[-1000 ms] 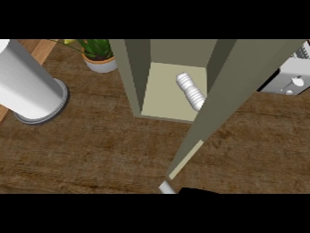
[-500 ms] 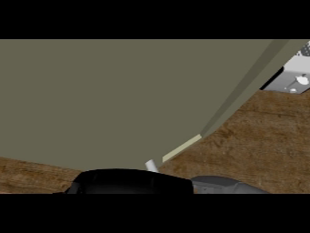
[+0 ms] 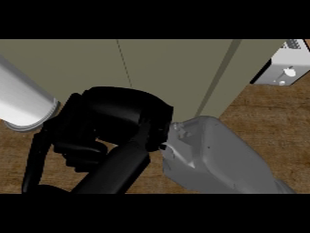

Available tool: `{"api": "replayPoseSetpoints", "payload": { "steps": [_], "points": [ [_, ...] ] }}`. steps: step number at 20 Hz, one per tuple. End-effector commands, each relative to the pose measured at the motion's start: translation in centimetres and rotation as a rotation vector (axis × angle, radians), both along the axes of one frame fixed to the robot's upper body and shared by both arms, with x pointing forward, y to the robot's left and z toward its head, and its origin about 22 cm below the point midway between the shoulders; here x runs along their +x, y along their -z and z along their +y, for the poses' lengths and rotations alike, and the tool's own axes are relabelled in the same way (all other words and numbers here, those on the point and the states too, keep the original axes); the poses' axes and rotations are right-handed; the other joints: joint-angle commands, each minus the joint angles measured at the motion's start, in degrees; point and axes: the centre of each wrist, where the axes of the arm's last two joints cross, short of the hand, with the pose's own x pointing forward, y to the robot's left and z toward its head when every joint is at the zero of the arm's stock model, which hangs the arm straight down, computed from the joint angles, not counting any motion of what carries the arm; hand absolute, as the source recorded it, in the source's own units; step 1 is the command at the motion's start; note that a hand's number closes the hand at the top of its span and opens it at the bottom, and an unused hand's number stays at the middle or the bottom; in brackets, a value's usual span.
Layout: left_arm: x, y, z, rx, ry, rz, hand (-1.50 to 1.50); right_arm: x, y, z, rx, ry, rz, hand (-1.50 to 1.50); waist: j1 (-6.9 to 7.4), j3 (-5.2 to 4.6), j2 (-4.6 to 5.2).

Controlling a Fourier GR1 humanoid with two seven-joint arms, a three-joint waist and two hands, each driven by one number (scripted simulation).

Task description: Pick up the bottled water, place it into the cabinet and close the cabinet

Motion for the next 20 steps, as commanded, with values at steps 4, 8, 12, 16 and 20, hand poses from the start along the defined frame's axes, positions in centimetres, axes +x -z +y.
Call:
{"api": "replayPoseSetpoints", "payload": {
  "steps": [4, 8, 12, 16, 20],
  "points": [
    [-2.6, 0.1, 1.3, -0.016, 0.01, -0.021, -1.5, 4.0, 1.5, -1.1, 0.002, 0.063, 0.071, 1.5, -1.75, 0.01, 0.04],
    [-1.9, 0.2, 1.4, -0.015, -0.028, -0.035, -1.5, 7.0, 4.0, -4.8, 0.022, 0.147, 0.096, 1.5, -2.34, 0.01, 0.2],
    [-3.0, 0.3, 0.3, -0.026, 0.006, -0.015, -1.5, 9.3, 5.9, -6.4, 0.057, 0.242, 0.061, 1.5, -1.6, 0.02, 0.24],
    [-2.8, -0.5, 1.6, -0.019, -0.011, -0.02, -1.5, 10.2, 4.3, -5.7, 0.06, 0.268, -0.065, 1.5, -1.84, 0.03, 0.19],
    [-2.7, -0.8, 1.2, -0.026, -0.013, -0.022, -1.5, 11.0, 2.9, -5.2, 0.079, 0.311, -0.116, 1.5, -1.75, 0.03, 0.2]
  ]
}}
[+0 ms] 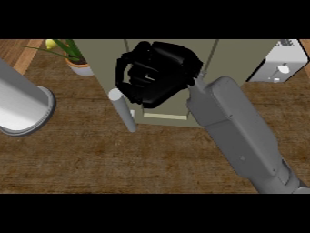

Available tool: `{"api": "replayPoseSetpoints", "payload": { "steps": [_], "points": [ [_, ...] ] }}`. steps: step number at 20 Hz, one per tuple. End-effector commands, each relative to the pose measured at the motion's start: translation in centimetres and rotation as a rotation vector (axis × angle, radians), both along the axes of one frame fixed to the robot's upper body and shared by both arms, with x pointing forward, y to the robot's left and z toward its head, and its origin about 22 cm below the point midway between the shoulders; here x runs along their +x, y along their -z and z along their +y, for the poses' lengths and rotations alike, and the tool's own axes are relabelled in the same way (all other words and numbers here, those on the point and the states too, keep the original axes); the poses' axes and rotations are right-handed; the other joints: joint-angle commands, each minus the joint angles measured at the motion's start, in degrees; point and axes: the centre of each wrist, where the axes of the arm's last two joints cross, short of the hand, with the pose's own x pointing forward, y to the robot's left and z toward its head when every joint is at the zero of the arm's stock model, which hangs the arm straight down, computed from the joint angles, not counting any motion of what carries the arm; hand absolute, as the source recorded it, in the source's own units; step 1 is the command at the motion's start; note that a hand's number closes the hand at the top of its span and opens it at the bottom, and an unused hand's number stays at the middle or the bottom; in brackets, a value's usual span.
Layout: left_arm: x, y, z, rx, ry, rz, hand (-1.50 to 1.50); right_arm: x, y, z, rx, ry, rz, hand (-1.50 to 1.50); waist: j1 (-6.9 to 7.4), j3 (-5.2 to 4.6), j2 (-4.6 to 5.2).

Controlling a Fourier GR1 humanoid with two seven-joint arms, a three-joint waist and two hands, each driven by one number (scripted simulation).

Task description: Pick up the bottled water, place it into the cabinet and close the cabinet

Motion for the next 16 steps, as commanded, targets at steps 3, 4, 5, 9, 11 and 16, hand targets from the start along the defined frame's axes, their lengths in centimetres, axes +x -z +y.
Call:
{"api": "replayPoseSetpoints", "payload": {
  "steps": [3, 4, 5, 9, 11, 16],
  "points": [
    [0.7, -0.9, 0.0, -0.009, 0.033, -0.047, -1.5, 2.6, -4.1, -1.0, 0.066, 0.149, -0.124, -1.5, 0.29, 0.07, 0.43],
    [0.8, 0.0, 0.2, -0.018, 0.04, -0.022, -1.5, 2.4, -3.8, -0.5, 0.071, 0.162, -0.13, -1.5, -0.13, 0.0, 0.4],
    [0.3, 0.4, -0.3, -0.022, 0.03, -0.025, -1.5, 2.2, -3.0, -0.4, 0.087, 0.19, -0.134, -1.5, 0.11, 0.01, 0.3],
    [1.2, 0.1, 0.4, -0.008, 0.05, -0.007, -1.5, 2.2, -5.2, 0.4, 0.081, 0.221, -0.193, -1.5, -0.06, -0.02, 0.32],
    [1.2, 0.1, 0.0, -0.011, 0.043, -0.022, -1.5, 2.5, -6.2, -0.2, 0.09, 0.283, -0.21, -1.5, 0.28, 0.0, 0.31],
    [2.4, 0.5, -0.9, -0.013, 0.081, -0.024, -1.5, 2.6, -6.4, 0.7, 0.07, 0.282, -0.196, -1.5, -0.09, -0.02, 0.45]
  ]
}}
